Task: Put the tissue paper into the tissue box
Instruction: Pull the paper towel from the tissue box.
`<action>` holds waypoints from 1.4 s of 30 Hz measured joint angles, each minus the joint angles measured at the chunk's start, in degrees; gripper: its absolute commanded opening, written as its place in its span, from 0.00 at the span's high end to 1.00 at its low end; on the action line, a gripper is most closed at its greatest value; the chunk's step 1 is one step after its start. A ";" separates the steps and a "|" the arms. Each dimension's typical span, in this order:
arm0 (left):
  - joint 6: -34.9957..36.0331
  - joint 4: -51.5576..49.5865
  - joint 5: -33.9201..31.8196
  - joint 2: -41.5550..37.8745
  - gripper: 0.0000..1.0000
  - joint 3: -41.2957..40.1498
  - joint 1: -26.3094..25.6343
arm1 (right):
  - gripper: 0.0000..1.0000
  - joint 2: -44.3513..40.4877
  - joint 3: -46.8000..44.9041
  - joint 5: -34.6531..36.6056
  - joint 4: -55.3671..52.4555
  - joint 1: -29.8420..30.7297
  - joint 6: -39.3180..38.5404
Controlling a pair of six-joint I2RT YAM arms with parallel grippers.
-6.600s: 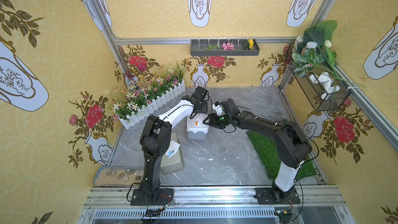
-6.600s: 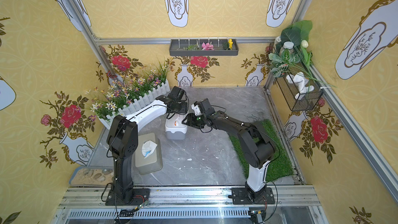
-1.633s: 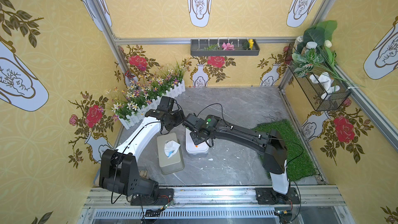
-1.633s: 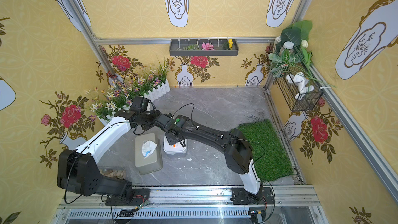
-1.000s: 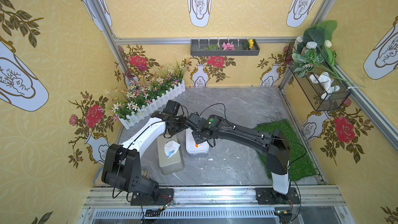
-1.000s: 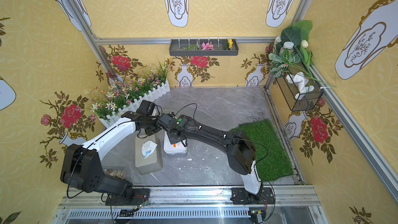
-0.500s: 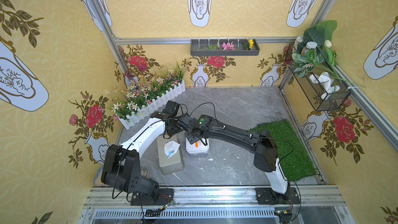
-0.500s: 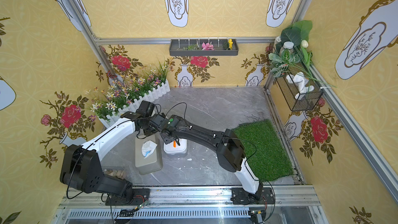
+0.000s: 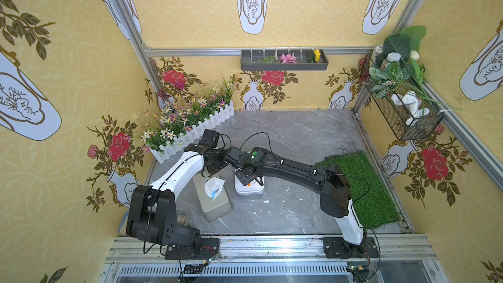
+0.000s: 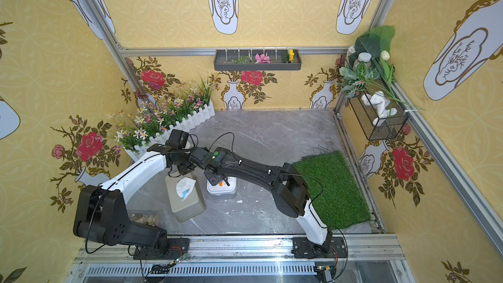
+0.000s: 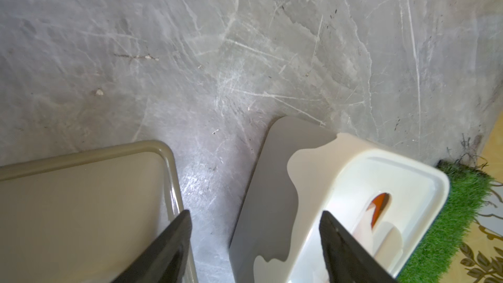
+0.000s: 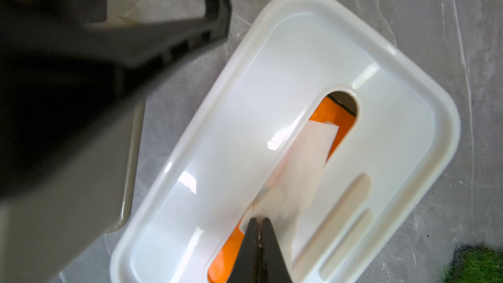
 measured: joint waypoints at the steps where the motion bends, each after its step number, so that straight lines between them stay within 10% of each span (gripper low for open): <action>1: -0.09 0.28 0.46 0.00 0.24 0.15 -0.04 | 1.00 -0.31 -0.57 0.17 0.09 -0.15 0.13; 14: -0.55 1.60 2.05 -0.37 0.25 0.83 -0.15 | 1.00 -9.11 -12.02 -0.33 5.25 -4.79 7.06; 19: -0.55 1.57 2.05 -0.37 0.25 0.83 -0.39 | 0.60 -9.38 -12.07 -0.72 6.75 -4.70 7.23; 24: -0.50 1.55 2.01 -0.37 0.24 0.83 -0.48 | 0.52 -10.14 -11.67 -0.79 9.03 -2.12 3.06; 34: -0.35 1.46 1.60 -0.17 0.25 0.85 -0.48 | 0.56 -5.79 -7.15 0.42 8.26 -0.35 -5.38; 42: -0.37 0.68 0.96 -0.17 0.25 0.85 -0.46 | 0.88 -3.85 -5.07 3.15 7.02 -0.79 -7.72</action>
